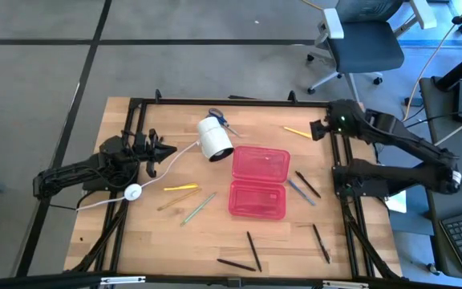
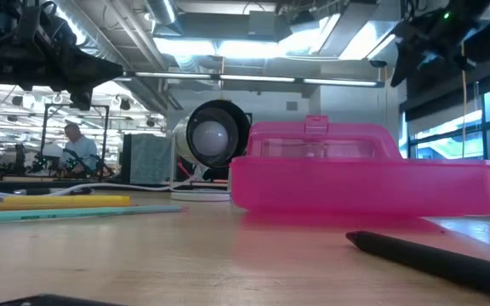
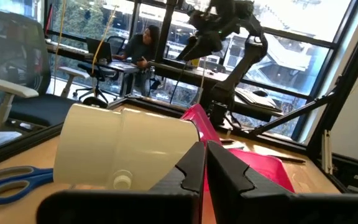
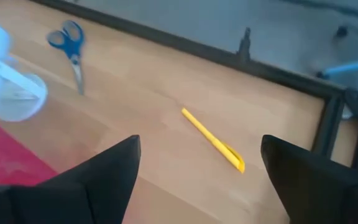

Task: Pick & place school supplies into a supply box
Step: Put the yellow pen into the pink supply box

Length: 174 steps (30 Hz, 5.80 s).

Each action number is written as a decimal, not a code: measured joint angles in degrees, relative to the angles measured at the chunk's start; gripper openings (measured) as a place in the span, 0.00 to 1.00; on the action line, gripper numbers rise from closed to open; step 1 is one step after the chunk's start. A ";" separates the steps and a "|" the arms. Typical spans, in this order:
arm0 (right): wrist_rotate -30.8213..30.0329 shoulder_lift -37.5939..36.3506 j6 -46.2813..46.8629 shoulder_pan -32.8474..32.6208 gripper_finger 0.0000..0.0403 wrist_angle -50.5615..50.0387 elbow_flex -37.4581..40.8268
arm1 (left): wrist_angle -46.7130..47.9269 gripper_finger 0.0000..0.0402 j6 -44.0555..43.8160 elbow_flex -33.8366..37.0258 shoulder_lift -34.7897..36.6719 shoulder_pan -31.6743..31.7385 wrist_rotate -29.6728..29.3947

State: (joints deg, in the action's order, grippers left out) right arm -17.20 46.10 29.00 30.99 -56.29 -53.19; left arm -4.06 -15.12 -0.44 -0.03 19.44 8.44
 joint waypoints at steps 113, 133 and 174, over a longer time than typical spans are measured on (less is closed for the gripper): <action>18.90 9.54 -12.79 -0.26 0.12 4.47 0.20 | -0.74 0.03 0.42 0.01 0.00 0.00 -0.02; 6.31 27.37 -4.81 -45.20 0.12 19.82 0.09 | -1.33 0.03 0.42 -0.01 -0.02 0.00 -0.02; 8.25 51.07 -2.26 -49.25 0.16 33.88 0.02 | -2.45 0.22 2.87 -0.01 0.00 0.00 0.34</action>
State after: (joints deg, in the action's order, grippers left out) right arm -8.95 97.17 26.74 -18.26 -22.41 -53.17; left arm -6.51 -12.25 -0.45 -0.03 19.44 8.78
